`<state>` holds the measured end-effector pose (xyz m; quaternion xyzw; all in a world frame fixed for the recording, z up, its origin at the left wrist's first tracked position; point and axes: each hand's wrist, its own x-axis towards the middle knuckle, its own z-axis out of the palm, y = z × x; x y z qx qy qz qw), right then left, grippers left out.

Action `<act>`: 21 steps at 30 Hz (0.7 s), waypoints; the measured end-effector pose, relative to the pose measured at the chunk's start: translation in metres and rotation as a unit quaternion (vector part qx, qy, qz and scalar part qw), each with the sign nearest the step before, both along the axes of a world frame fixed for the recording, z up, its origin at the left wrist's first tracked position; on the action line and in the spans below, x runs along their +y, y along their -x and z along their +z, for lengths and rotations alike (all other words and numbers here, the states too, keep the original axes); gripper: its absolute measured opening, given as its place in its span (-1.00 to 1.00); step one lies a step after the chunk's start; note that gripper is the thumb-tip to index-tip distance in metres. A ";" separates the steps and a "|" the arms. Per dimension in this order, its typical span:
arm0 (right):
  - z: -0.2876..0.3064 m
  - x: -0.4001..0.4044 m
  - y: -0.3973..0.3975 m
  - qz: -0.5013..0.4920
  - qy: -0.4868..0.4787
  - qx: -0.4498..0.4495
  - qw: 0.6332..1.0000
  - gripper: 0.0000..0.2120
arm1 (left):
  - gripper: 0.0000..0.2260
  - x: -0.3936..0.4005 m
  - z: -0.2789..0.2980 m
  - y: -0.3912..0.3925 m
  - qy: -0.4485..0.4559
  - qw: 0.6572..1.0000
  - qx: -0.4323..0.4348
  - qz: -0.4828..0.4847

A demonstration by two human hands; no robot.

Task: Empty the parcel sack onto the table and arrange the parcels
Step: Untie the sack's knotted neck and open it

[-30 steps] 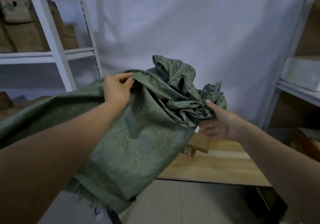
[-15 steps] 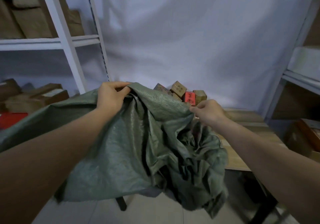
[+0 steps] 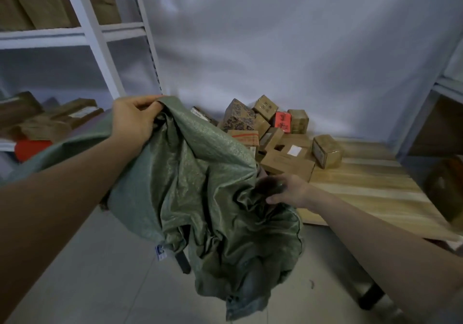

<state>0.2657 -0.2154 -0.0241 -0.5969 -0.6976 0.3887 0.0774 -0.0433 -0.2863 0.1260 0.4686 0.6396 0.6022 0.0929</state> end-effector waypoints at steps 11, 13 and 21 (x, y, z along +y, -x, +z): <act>0.012 -0.006 0.038 -0.018 -0.207 -0.172 0.963 -0.56 | -0.84 -0.036 -0.002 -0.001 0.014 0.997 -0.049 -0.057; 0.010 -0.002 0.027 -0.046 -0.224 -0.173 0.958 -0.84 | -0.84 -0.041 -0.005 0.005 0.016 0.998 -0.023 -0.048; 0.044 0.003 -0.016 -0.136 -0.318 -0.092 0.934 -0.80 | -0.83 -0.042 -0.047 0.042 0.180 0.974 0.112 0.082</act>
